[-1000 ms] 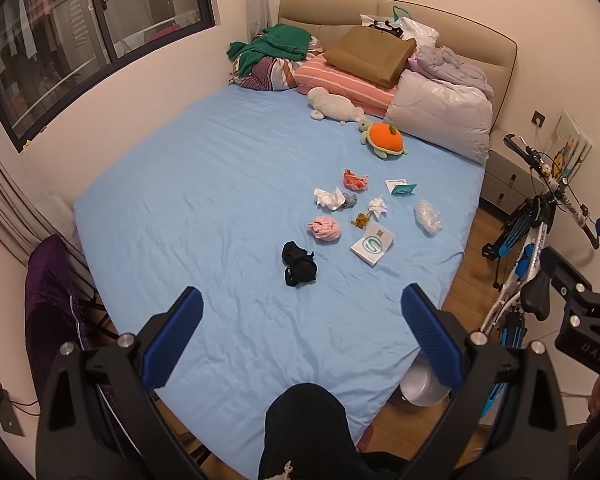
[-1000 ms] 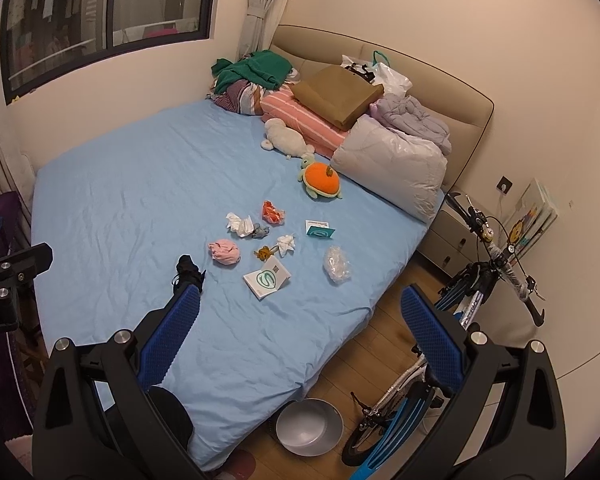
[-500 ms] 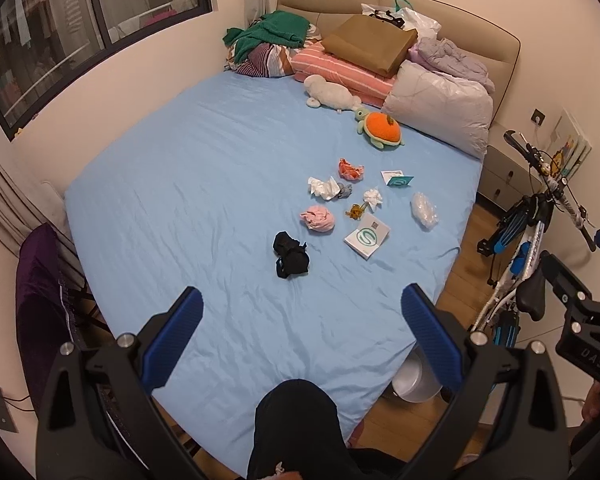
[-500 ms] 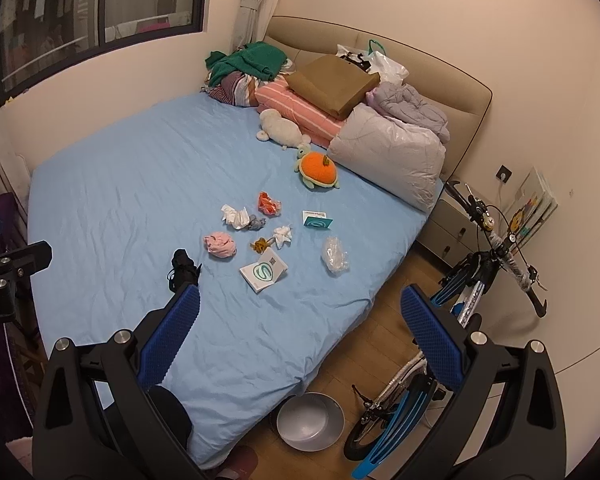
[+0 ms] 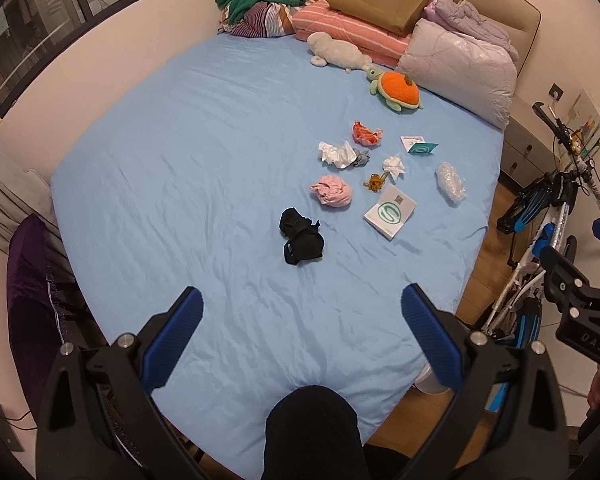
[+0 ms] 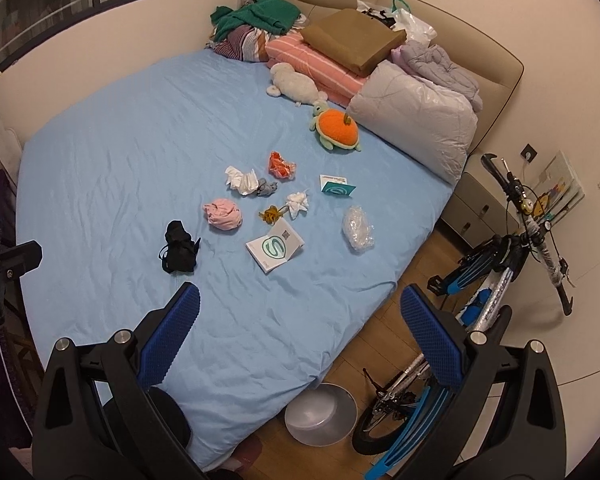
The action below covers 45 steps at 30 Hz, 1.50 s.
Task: Collect trash
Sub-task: 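Grasp the black cloth with left tool while right tool grasps the SKG booklet, then drop the black cloth into the silver bin with left tool while right tool drops booklet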
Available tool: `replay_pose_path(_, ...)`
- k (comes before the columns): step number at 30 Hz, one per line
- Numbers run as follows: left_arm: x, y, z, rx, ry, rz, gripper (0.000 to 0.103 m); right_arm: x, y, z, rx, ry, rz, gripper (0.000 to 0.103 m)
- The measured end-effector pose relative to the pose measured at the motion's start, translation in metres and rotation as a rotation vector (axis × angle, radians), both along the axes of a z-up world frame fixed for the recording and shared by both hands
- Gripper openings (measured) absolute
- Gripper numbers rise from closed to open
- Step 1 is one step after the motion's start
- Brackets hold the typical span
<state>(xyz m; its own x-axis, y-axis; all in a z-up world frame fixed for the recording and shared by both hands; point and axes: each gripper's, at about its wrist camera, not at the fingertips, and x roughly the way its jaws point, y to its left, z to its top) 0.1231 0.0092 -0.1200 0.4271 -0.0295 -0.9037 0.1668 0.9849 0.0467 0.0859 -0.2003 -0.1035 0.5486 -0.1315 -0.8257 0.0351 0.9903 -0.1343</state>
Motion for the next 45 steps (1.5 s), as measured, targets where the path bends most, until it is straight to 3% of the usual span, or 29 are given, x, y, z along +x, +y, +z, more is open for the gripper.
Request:
replay_pose_path(7, 0.063, 0.010, -0.074, -0.009, 0.069, -0.034, 0.099, 0.078, 0.005, -0.092, 0.002, 0.074, -0.038, 0.096)
replay_pose_path(17, 0.153, 0.006, -0.197, -0.003, 0.154, -0.083, 0.099, 0.176, -0.019, -0.231, -0.002, 0.137, -0.151, 0.092)
replay_pose_path(24, 0.198, -0.003, -0.275, 0.014, 0.178, -0.099, 0.099, 0.231, -0.039, -0.314, -0.032, 0.138, -0.156, 0.089)
replay_pose_path(28, 0.212, -0.005, -0.317, 0.040, 0.198, -0.101, 0.096, 0.249, -0.050, -0.354, -0.019, 0.164, -0.130, 0.081)
replay_pose_path(31, 0.216, -0.001, -0.342, -0.008, 0.249, -0.096, 0.072, 0.253, -0.053, -0.374, -0.003, 0.201, -0.101, 0.067)
replay_pose_path(33, 0.215, 0.002, -0.347, -0.089, 0.252, -0.079, 0.067, 0.254, -0.050, -0.386, 0.012, 0.235, -0.070, 0.051)
replay_pose_path(35, 0.212, -0.001, -0.347, -0.082, 0.233, -0.093, 0.064, 0.252, -0.047, -0.391, 0.044, 0.244, -0.047, 0.045)
replay_pose_path(36, 0.211, -0.003, -0.346, -0.074, 0.223, -0.102, 0.063, 0.249, -0.047, -0.391, 0.088, 0.249, -0.035, 0.027)
replay_pose_path(38, 0.207, -0.005, -0.344, -0.074, 0.210, -0.105, 0.059, 0.243, -0.046, -0.388, 0.174, 0.248, -0.032, 0.008)
replay_pose_path(45, 0.196, 0.004, -0.333, -0.096, 0.208, -0.095, 0.051, 0.219, -0.028, -0.352, 0.230, 0.168, 0.000, 0.000)
